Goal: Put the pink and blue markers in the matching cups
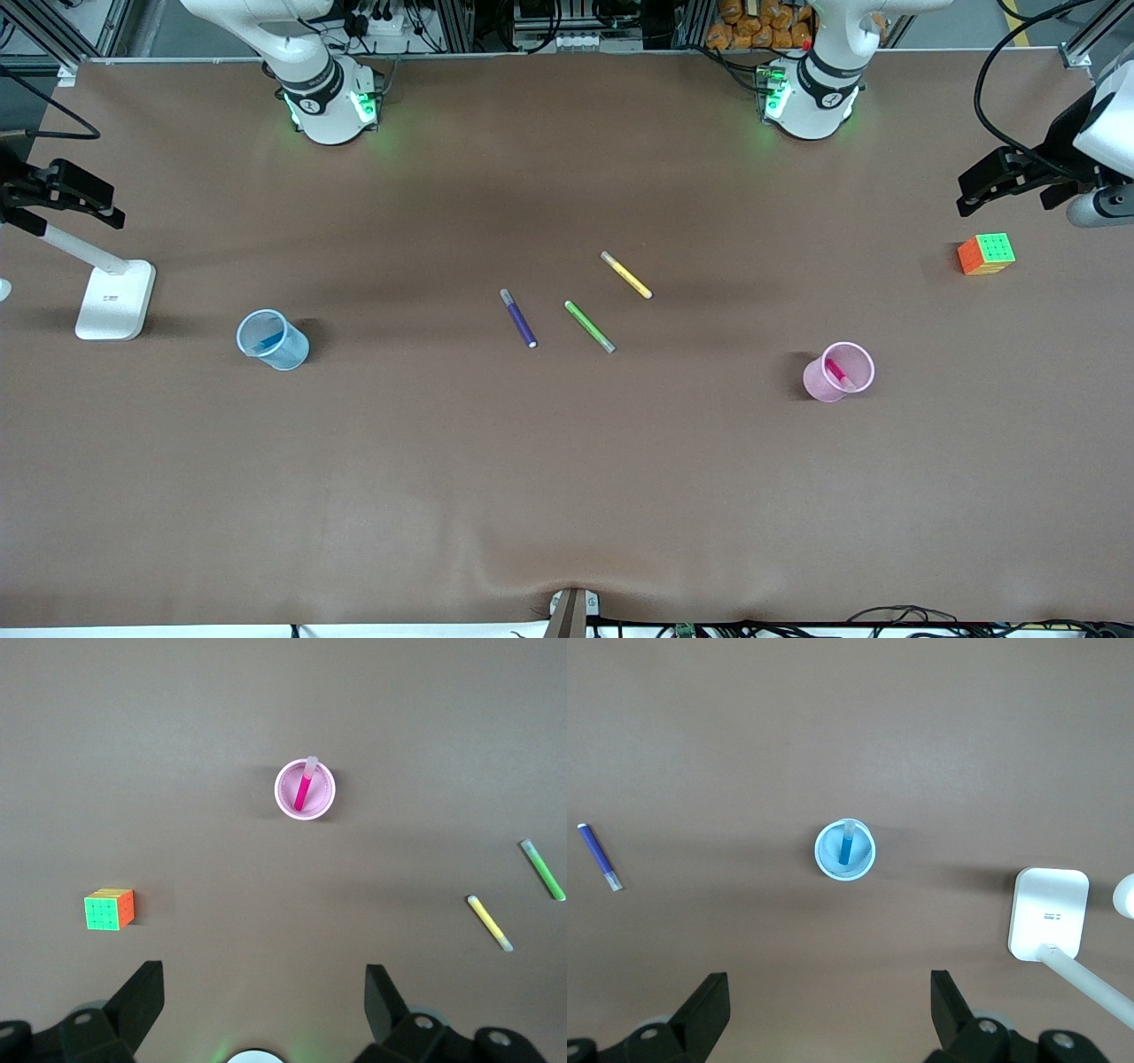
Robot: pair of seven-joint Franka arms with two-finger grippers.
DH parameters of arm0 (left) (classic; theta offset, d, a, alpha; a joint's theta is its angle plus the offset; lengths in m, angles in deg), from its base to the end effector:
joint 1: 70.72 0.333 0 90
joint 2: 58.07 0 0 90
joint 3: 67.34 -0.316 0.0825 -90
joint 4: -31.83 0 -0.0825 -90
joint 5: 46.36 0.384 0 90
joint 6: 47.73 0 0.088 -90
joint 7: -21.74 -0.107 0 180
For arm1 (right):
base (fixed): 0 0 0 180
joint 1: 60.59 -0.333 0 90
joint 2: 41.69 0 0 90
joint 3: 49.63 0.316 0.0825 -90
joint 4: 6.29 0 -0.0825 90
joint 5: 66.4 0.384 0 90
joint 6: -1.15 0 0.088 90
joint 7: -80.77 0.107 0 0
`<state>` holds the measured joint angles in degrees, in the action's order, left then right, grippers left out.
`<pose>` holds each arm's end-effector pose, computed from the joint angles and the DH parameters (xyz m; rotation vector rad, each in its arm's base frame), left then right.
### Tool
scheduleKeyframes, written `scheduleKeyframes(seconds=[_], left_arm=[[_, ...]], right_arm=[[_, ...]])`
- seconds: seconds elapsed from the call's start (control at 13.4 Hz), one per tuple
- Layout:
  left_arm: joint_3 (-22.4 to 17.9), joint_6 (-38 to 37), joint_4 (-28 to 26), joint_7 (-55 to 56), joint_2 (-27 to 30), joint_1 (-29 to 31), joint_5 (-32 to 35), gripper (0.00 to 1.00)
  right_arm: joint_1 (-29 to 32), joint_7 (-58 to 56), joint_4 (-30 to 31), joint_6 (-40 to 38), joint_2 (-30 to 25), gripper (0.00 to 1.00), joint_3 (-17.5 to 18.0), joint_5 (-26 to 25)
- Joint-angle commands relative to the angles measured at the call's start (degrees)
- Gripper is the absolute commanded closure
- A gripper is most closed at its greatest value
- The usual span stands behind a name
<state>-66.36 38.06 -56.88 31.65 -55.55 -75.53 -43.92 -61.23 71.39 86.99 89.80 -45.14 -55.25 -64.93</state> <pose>0.5312 -0.0493 0.6526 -3.0956 -0.1160 0.0016 0.5310 -0.0451 0.6281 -3.1053 -0.1202 0.0261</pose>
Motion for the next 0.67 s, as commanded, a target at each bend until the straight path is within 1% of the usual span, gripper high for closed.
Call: scheduleKeyframes(seconds=[0.0, 0.6], left_arm=[[-0.45, 0.08, 0.38, -1.56, 0.64, -0.11, -0.15, 0.00], [-0.63, -1.41, 0.55, -1.64, 0.82, -0.11, -0.07, 0.00]], right_arm=[[0.11, 0.94, 1.47, 0.73, -1.47, 0.00, 0.34, -0.41], [0.11, 1.02, 1.47, 0.64, -1.38, 0.00, 0.34, -0.32]])
